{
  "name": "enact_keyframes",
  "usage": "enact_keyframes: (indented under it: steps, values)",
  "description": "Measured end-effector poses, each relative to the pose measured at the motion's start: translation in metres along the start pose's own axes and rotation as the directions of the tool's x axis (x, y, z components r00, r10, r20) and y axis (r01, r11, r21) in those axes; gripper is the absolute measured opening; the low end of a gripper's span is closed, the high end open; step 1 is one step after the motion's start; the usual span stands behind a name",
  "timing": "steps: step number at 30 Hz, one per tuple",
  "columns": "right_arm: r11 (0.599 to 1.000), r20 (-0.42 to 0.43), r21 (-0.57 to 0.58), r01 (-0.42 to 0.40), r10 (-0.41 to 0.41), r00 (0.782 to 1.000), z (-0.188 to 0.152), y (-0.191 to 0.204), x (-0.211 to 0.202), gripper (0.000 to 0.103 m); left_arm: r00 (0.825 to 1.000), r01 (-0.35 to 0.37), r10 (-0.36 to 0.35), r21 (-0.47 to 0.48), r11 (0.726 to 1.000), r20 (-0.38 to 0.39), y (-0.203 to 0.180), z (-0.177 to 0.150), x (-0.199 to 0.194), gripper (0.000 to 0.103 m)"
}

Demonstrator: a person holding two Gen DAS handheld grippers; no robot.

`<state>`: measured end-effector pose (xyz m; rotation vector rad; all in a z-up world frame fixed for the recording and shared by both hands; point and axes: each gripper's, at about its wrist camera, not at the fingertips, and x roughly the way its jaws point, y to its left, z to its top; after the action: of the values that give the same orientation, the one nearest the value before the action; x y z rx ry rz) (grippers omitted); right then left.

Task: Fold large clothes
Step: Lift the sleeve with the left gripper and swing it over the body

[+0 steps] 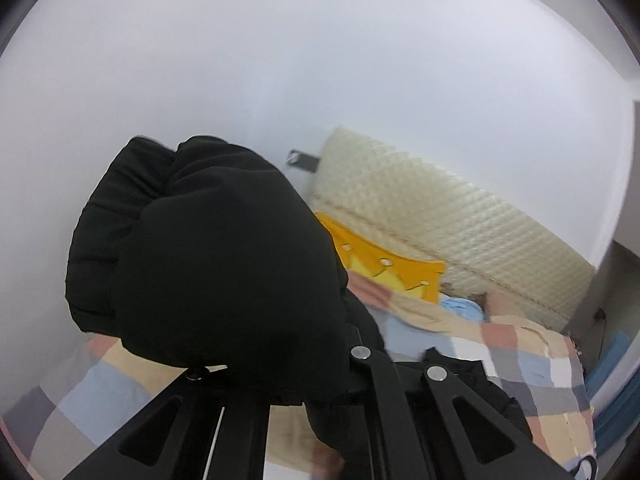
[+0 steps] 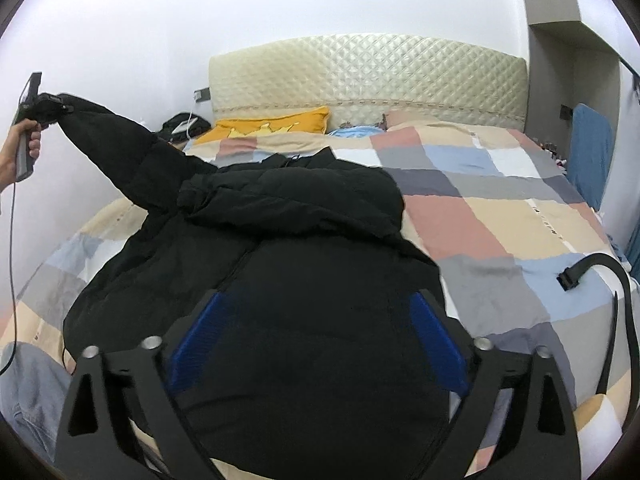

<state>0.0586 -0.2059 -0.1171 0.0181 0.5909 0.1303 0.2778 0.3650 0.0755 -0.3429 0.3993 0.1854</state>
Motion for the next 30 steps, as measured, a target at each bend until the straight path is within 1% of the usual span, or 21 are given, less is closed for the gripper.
enact_keyframes:
  steps: [3,6,8,9,11,12,14,15,18,22,24,26,27,30]
  values:
    - [1.000,0.032,0.004,0.002,-0.002,0.999,-0.002,-0.009,-0.007,0.103,1.000,0.024,-0.025,0.047,0.999,0.011,-0.043,0.005,-0.014,0.005]
    - [0.999,0.042,0.030,-0.021,0.020,0.999,-0.002,-0.017,-0.009,0.103,0.998,0.053,-0.054,0.091,0.994,0.012,-0.088,0.007,-0.026,0.005]
    - [0.998,0.053,0.047,-0.036,0.033,0.998,-0.002,-0.022,-0.011,0.103,0.994,0.106,-0.107,0.085,0.991,0.007,-0.112,0.007,-0.033,0.005]
    - [0.998,0.058,0.051,-0.040,0.037,0.998,-0.002,-0.024,-0.012,0.103,0.990,0.143,-0.144,0.096,0.985,0.004,-0.132,0.007,-0.037,0.005]
    - [0.997,0.071,0.056,-0.050,0.046,0.996,-0.002,-0.026,-0.015,0.103,0.986,0.165,-0.167,0.143,0.976,0.001,-0.164,0.004,-0.042,0.005]
    - [0.997,0.078,0.057,-0.054,0.049,0.996,-0.003,-0.028,-0.017,0.103,0.983,0.184,-0.185,0.179,0.966,-0.010,-0.188,0.001,-0.042,0.005]
    - [0.996,0.086,0.059,-0.059,0.054,0.995,-0.004,-0.030,-0.018,0.103,0.979,0.201,-0.201,0.223,0.954,-0.024,-0.220,-0.006,-0.040,0.005]
    - [0.996,0.087,0.061,-0.061,0.056,0.995,-0.004,-0.032,-0.018,0.103,0.977,0.211,-0.209,0.247,0.946,-0.035,-0.241,-0.013,-0.037,0.005]
    - [0.995,0.092,0.074,-0.064,0.057,0.994,-0.006,-0.039,-0.019,0.103,0.970,0.241,-0.232,0.269,0.932,-0.066,-0.282,-0.031,-0.028,0.005]
    - [0.993,0.108,0.102,-0.056,0.045,0.993,-0.007,-0.050,-0.022,0.103,0.957,0.289,-0.269,0.254,0.923,-0.109,-0.327,-0.068,-0.007,0.005]
    - [0.991,0.108,0.126,-0.048,0.034,0.994,-0.008,-0.055,-0.020,0.103,0.950,0.310,-0.286,0.252,0.917,-0.127,-0.346,-0.090,0.003,0.005]
    - [0.989,0.096,0.139,-0.055,0.042,0.994,-0.009,-0.058,-0.015,0.103,0.944,0.325,-0.296,0.261,0.909,-0.144,-0.363,-0.115,0.015,0.005]
    - [0.988,0.094,0.143,-0.051,0.038,0.995,-0.010,-0.060,-0.013,0.103,0.940,0.337,-0.304,0.267,0.903,-0.159,-0.376,-0.130,0.022,0.005]
    - [0.986,0.089,0.164,-0.043,0.029,0.996,-0.012,-0.067,-0.008,0.103,0.930,0.359,-0.312,0.287,0.888,-0.195,-0.398,-0.166,0.042,0.005]
